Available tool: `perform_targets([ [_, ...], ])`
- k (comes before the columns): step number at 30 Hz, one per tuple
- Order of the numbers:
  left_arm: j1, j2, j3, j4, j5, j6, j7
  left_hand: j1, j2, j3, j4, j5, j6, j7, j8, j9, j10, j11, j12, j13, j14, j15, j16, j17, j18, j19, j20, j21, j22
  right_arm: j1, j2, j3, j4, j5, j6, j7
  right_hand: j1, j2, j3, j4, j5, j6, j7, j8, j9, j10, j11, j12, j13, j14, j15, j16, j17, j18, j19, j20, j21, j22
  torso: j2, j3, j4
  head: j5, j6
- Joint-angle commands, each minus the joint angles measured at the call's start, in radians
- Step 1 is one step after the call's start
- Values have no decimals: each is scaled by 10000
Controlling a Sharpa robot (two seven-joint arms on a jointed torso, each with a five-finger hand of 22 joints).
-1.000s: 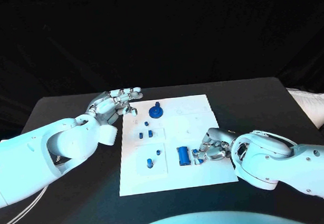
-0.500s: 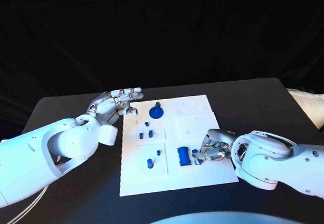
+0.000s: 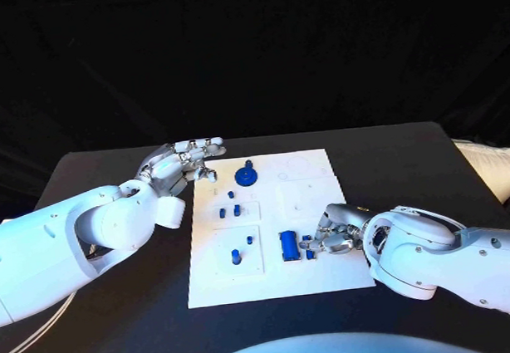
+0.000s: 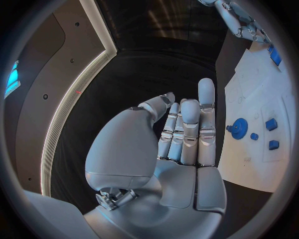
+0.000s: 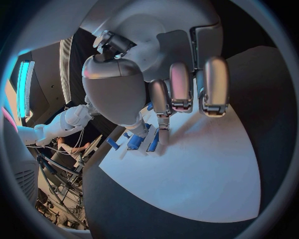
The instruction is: Assemble the parts on the task board
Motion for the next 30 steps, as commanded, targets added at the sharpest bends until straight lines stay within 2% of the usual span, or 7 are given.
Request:
perform_targets([
  [1,5,5,6,26,-27,170,40,-22,69,-20,-51,-2,-77,17,57,3,-69,-29,57,-13,-86,-14,-58,-15,109,-76,-21,-66,-11,-12,-17,-1,73,-187,68,86,-59,-2,-143,31,-76,-46,19,45,28,663,-73,59,1616,987,-101,55,2335,-146,533,-57,56,1283,-4,4,-2,5,2],
  [11,4,10,6,-8,-27,169,52,-22,69,-20,-51,-2,-77,17,57,3,-69,-29,57,-13,-86,-14,-58,-15,109,-76,-21,-66,-11,-9,-305,6,207,-7,-329,449,356,2,-494,17,-261,-219,61,-14,108,636,-45,-50,1584,973,-87,14,2270,-129,503,-55,-9,1219,-3,10,-18,-1,55],
  [17,-5,67,2,-117,-27,159,76,-22,69,-20,-51,-2,-77,17,57,3,-69,-29,57,-13,-86,-14,-58,-15,109,-76,-21,-66,-11,236,-514,18,75,1315,-1286,2280,1527,-58,-680,-533,-201,-1374,562,-759,-193,404,369,-768,1299,939,239,-90,2106,-83,391,174,-221,1009,-55,-3,-25,-47,131],
  [21,-91,114,-4,-222,-27,144,111,-23,77,-17,-51,-1,-80,16,60,3,-75,-29,62,-14,-96,-14,-64,-33,110,-80,-20,-67,-12,505,-575,22,-132,2173,-1800,3343,2031,77,-667,-786,-195,-1416,619,-851,-291,358,421,-865,1261,941,299,-84,2117,-78,388,264,-222,1013,-159,-12,-37,-85,193],
  [24,-179,161,-6,-315,-13,122,170,-37,76,-23,-44,-3,-83,18,62,3,-80,-26,67,-14,-108,-11,-73,-57,108,-85,-18,-70,-13,718,-524,22,-443,3304,-2189,4290,2464,233,-569,-1003,-208,-1476,662,-933,-377,159,454,-1516,979,876,329,-268,1832,-12,271,311,-449,778,-287,-39,-62,-116,271],
  [27,-275,260,-7,-501,75,47,278,-100,65,-56,-14,-11,-92,18,73,4,-89,-22,88,-12,-167,1,-109,-143,104,-116,-7,-88,-21,957,-338,23,-1028,5118,-2444,5577,2879,321,-495,-1240,-311,-1590,758,-1028,-510,-417,535,-3198,205,638,406,-903,937,199,-140,380,-1252,-30,-443,-72,-82,-172,419],
  [30,-351,399,-7,-800,218,-112,415,-307,22,-241,99,-189,-117,6,112,6,-123,-21,160,-6,-722,57,-492,-824,94,-398,44,-267,-102,1188,14,23,-1835,7280,-2436,6807,3170,336,-437,-1408,-297,-1856,894,-1063,-676,-1631,625,-6694,-1614,6,495,-2608,-1098,641,-1105,473,-3211,-1900,-606,-98,-114,-216,577],
])
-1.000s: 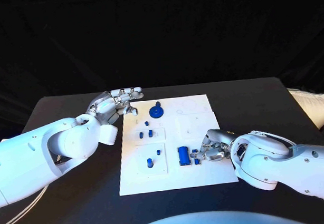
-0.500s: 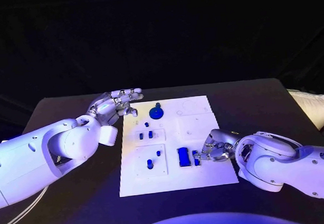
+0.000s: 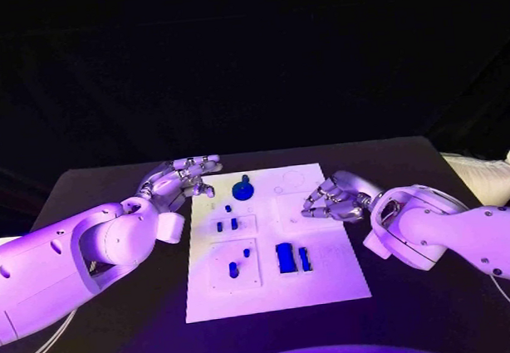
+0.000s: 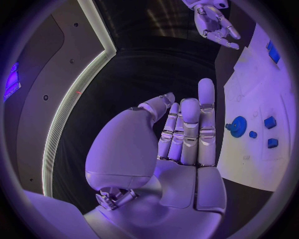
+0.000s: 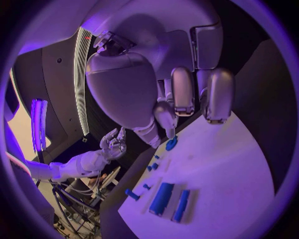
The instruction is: Assemble the parts on the task board
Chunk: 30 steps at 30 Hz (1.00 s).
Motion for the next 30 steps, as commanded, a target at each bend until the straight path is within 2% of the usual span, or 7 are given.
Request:
perform_targets([
  [1,-56,128,10,-288,243,-154,397,-194,-61,-246,73,-263,-90,-34,95,7,-112,15,109,-3,-668,28,-398,-420,100,-456,50,-311,-142,179,337,9,-733,4059,-491,2809,92,-90,55,-81,-6,-216,95,-45,-132,-1192,98,-3253,-1855,-332,155,-1813,-1782,441,-978,84,-2057,-1877,-292,-60,-50,-60,212],
  [9,-145,461,10,-1252,468,-575,769,-204,126,-571,249,-401,-17,-32,239,-10,-120,163,148,-54,-2598,422,-3880,-2166,13,-2781,414,-2376,-1384,487,1596,134,-2920,7570,366,4656,548,-341,886,-54,-66,-832,765,-103,-650,-2114,649,-7130,-6249,-2501,864,-8651,-7081,928,-2948,643,-7417,-6285,-642,-85,-121,-64,621],
  [20,-327,1313,14,-2704,757,-983,1157,-78,183,-561,339,-361,-31,22,-158,-14,87,405,-1022,-55,-2178,982,-8092,-3894,141,-3852,1242,-4546,-3453,539,2979,342,-5126,8952,1705,5927,473,-700,2060,-409,-353,-932,737,-99,-1651,-2089,1073,-7707,-10909,-2563,1412,-12586,-10345,934,-2900,1307,-10421,-8922,-915,36,-71,102,1097],
  [21,-308,1230,6,-2612,515,-713,721,-4062,1093,-1764,553,-753,-3049,-592,-437,-674,-3199,-101,-1291,-681,-5199,578,-8844,-4611,-512,-6430,477,-4989,-4364,547,2835,333,-4888,8048,800,4997,-3601,247,1106,-1001,-957,-3953,227,-729,-2059,-5611,726,-8333,-11196,-6306,666,-12866,-10974,328,-6339,794,-10911,-9797,-843,-20,-81,33,980],
  [26,-334,1172,31,-2384,407,-1073,809,-5553,1093,-2234,553,-919,-4164,-796,-1195,-674,-4383,-255,-2128,-681,-6241,443,-9331,-4611,-570,-7330,216,-5220,-4821,555,2775,278,-4563,8259,440,5193,-5215,247,769,-1001,-1219,-5045,19,-729,-2265,-6894,581,-8333,-11484,-7597,666,-13735,-11331,211,-7523,597,-11158,-10217,-781,22,-173,175,1160],
  [28,-355,1127,50,-2206,323,-1353,877,-6179,1093,-2425,553,-980,-4637,-897,-1195,-674,-4887,-321,-2128,-681,-6702,379,-9476,-4611,-626,-7724,96,-5301,-4982,560,2729,235,-4310,8425,159,5346,-5848,247,621,-1001,-1315,-5500,-63,-729,-2336,-7424,-124,-8333,-11556,-8150,666,-13735,-11444,159,-8031,518,-11243,-10364,-732,55,-245,286,1301],
  [30,-389,1051,82,-1911,183,-1819,992,-6817,1093,-2622,553,-1720,-5120,-998,-1195,-674,-5411,-405,-2128,-681,-7173,-324,-9630,-4611,-733,-8131,-25,-5382,-5145,570,2651,164,-3891,8698,-306,5600,-6513,247,468,-1001,-1420,-5980,-149,-729,-2408,-7985,-124,-8333,-11629,-8734,666,-13735,-11563,69,-8571,433,-11332,-10518,-653,108,-359,463,1526],
])
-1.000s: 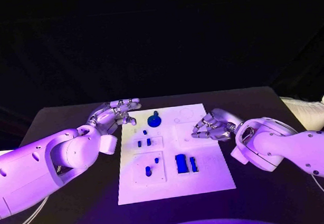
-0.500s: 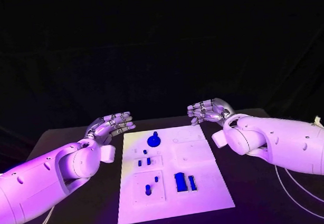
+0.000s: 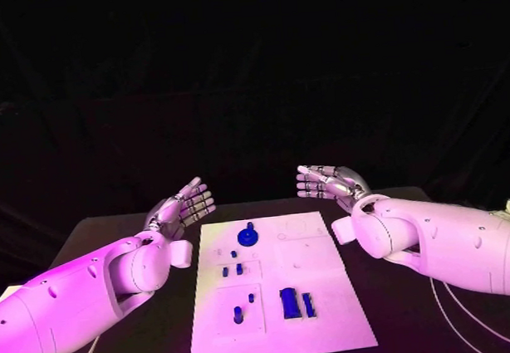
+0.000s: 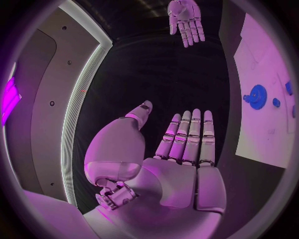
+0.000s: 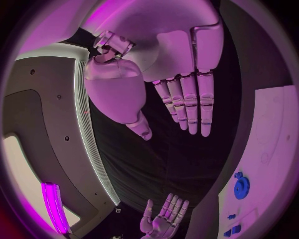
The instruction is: Assemble the parts on the task board
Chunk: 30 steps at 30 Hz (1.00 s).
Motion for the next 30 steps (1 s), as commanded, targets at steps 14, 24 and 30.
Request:
perform_targets([
  [14,-306,-656,294,2697,-1439,-4612,1197,-5661,223,-1731,53,-944,-4268,-1398,-371,-163,-4611,-1128,-482,-156,-4177,-850,-1348,-179,-1393,-3579,-1730,-1178,-1448,57,-479,-434,2676,1949,-3375,1895,-5940,237,-1355,-147,-1484,-4256,-1230,-186,-1067,-4994,-647,-182,-1069,-5199,-187,-559,-1730,-1406,-4777,-1220,-1286,-1373,262,174,-378,541,675],
  [24,-352,-757,337,3093,-1627,-5237,1350,-6883,223,-2088,53,-944,-5196,-1398,-371,-163,-5609,-1128,-482,-156,-5081,-850,-2194,-179,-1393,-4340,-1730,-1178,-2365,58,-484,-438,2704,1967,-3407,1912,-7214,237,-2216,-147,-1484,-5175,-1230,-186,-1067,-6066,-647,-182,-1069,-6315,-187,-559,-1730,-1406,-5803,-1220,-1286,-2239,262,174,-378,541,675],
  [30,-352,-757,337,3093,-1627,-5237,1350,-7362,223,-2829,53,-944,-5563,-1398,-371,-163,-6006,-1128,-482,-156,-5439,-850,-2194,-179,-1393,-4645,-1730,-1178,-2365,58,-484,-438,2704,1967,-3407,1912,-7721,237,-2216,-147,-1484,-5535,-1230,-186,-1067,-6495,-647,-182,-1069,-6764,-187,-559,-1730,-1406,-6216,-1220,-1286,-2239,262,174,-378,541,675],
])
